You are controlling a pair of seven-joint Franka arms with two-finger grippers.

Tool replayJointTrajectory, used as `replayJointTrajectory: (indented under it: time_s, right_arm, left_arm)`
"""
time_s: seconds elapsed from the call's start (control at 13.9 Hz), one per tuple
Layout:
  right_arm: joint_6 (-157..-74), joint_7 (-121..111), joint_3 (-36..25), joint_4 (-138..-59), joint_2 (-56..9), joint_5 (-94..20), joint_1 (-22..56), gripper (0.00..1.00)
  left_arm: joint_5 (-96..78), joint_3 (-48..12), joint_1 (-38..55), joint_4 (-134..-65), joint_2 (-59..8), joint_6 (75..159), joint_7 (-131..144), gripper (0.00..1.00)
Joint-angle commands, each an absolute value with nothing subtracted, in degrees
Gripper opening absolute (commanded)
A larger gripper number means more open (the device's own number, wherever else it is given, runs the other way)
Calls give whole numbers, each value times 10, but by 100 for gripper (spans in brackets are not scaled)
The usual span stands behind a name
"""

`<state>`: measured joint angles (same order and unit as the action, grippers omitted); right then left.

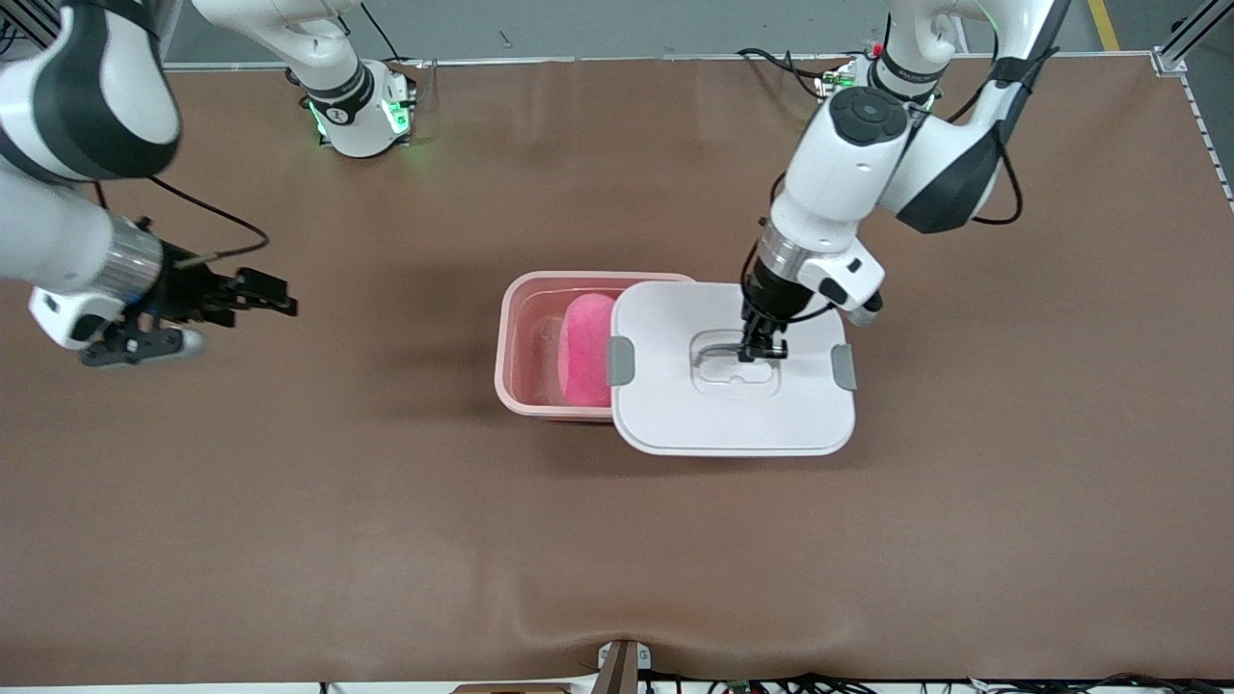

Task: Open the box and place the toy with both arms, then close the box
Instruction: 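Release the toy and withdraw the right gripper while the left gripper moves the lid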

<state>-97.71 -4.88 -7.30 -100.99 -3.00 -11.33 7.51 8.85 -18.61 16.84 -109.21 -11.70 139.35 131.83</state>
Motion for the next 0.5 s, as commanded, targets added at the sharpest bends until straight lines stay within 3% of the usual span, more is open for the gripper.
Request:
replayJointTrajectory:
  time_s: [0.0,0.43]
  right_arm:
    - [-959,-52,-62,-1024,15,-84,35,100]
    - [-872,-51,-68,-934,18,-28,33,100]
  left_arm:
    - [161,-186,193,-1072,-134,1387,1413,0]
    - [216,-185,271,-1014,-204,1387,1498,0]
